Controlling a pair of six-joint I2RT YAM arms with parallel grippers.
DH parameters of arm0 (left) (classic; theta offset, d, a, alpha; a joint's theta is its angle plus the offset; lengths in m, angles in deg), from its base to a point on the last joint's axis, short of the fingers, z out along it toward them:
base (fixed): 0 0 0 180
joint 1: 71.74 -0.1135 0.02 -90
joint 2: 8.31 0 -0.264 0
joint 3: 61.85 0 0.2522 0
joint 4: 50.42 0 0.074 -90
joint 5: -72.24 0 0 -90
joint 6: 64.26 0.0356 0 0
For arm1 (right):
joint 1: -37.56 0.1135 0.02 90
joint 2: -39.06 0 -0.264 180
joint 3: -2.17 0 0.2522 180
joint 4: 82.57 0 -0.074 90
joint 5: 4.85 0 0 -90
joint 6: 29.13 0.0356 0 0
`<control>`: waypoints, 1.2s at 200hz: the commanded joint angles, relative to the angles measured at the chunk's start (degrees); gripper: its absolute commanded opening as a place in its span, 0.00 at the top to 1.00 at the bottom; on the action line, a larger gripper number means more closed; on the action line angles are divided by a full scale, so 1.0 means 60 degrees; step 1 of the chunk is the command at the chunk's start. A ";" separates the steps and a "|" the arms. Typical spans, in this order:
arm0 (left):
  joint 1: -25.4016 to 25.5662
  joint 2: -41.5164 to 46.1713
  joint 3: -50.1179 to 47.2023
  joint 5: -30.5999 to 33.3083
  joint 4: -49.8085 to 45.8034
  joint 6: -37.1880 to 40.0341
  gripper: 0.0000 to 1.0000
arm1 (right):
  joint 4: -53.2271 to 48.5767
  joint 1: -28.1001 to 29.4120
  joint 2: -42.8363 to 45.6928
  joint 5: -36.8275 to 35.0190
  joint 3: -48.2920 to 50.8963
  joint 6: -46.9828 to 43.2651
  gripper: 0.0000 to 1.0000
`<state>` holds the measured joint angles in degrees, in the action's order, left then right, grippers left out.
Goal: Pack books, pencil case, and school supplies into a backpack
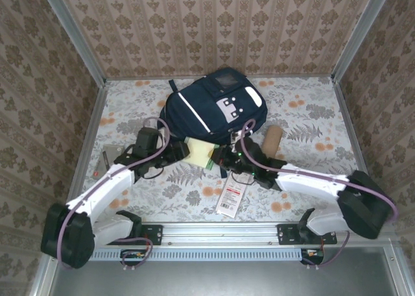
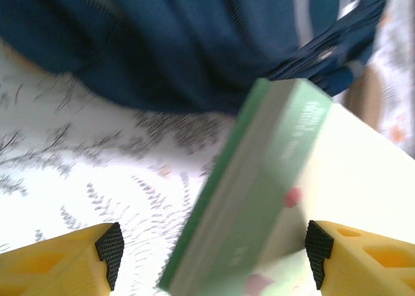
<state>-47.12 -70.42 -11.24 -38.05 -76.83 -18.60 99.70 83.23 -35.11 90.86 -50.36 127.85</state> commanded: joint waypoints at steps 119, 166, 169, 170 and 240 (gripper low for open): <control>-0.1301 -0.1342 0.1765 -0.3930 0.2976 -0.2079 0.12 | -0.0896 -0.2452 0.0662 0.4540 -0.2211 -0.1630 1.00; -0.1196 -0.1474 0.1450 -0.4636 0.4324 -0.2791 0.18 | -0.0642 -0.2700 0.0453 0.4898 -0.2251 -0.1515 1.00; -0.1179 -0.1472 0.1435 -0.4655 0.4342 -0.2802 0.19 | -0.0629 -0.2711 0.0429 0.4918 -0.2268 -0.1511 1.00; -0.1176 -0.1471 0.1434 -0.4657 0.4353 -0.2804 0.19 | -0.0625 -0.2708 0.0426 0.4927 -0.2276 -0.1518 1.00; -0.1101 -0.1531 0.1265 -0.4929 0.4823 -0.3126 0.25 | -0.0576 -0.2982 0.0198 0.5118 -0.2434 -0.1504 1.00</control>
<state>-54.13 -78.88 -3.35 -64.81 -51.28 -36.15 93.25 65.90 -33.82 118.88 -61.90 119.31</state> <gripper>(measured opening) 0.759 0.131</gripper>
